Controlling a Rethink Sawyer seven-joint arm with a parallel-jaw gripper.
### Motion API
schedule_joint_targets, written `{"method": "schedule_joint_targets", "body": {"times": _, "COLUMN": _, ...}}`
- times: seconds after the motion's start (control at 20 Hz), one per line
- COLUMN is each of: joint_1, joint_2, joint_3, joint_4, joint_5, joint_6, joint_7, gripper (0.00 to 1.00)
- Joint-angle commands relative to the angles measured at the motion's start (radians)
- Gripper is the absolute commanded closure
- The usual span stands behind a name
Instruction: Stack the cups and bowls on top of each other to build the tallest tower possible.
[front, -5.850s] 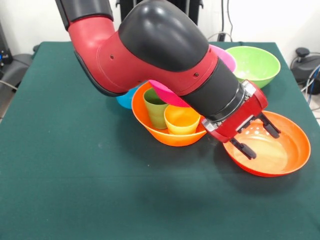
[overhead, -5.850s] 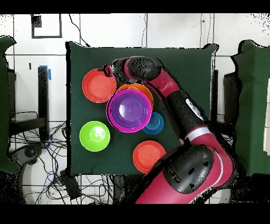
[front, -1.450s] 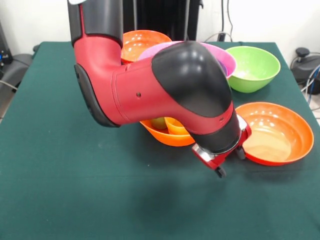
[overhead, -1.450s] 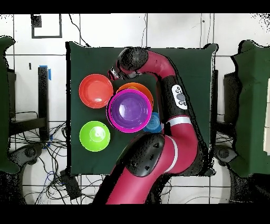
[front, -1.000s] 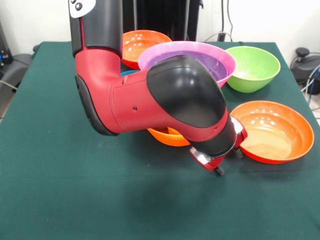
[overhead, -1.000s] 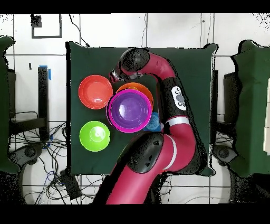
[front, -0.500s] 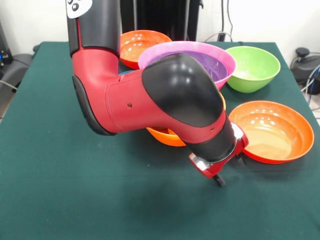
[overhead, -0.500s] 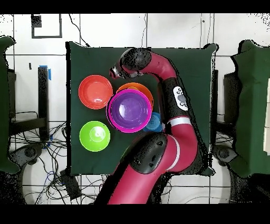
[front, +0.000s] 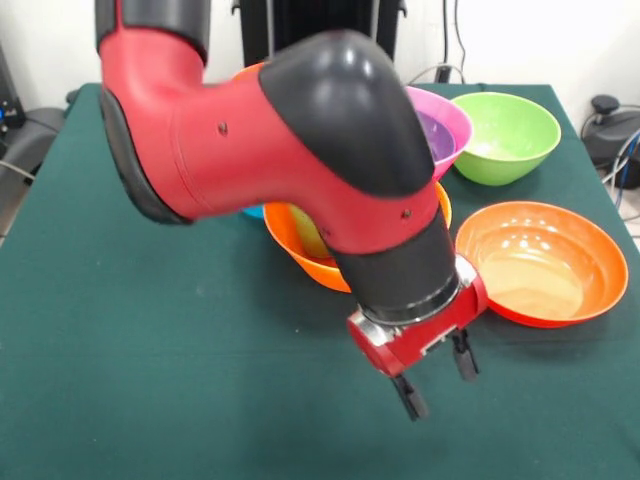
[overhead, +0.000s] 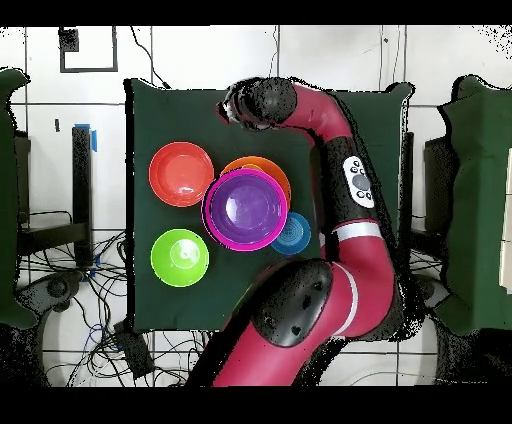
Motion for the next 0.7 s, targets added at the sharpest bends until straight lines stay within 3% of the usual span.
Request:
{"method": "schedule_joint_targets", "body": {"times": 0.05, "joint_1": 0.016, "joint_2": -0.134, "joint_3": -0.078, "joint_4": -0.001, "joint_5": -0.118, "joint_6": 0.04, "joint_7": -0.119, "gripper": 0.0}}
{"method": "schedule_joint_targets", "body": {"times": 0.45, "joint_1": 0.009, "joint_2": -0.142, "joint_3": -0.103, "joint_4": -0.087, "joint_5": -0.164, "joint_6": 0.156, "joint_7": -0.165, "gripper": 0.0}}
{"method": "schedule_joint_targets", "body": {"times": 0.7, "joint_1": 0.019, "joint_2": -0.246, "joint_3": -0.128, "joint_4": -0.112, "joint_5": -0.213, "joint_6": 0.161, "joint_7": -0.179, "gripper": 0.0}}
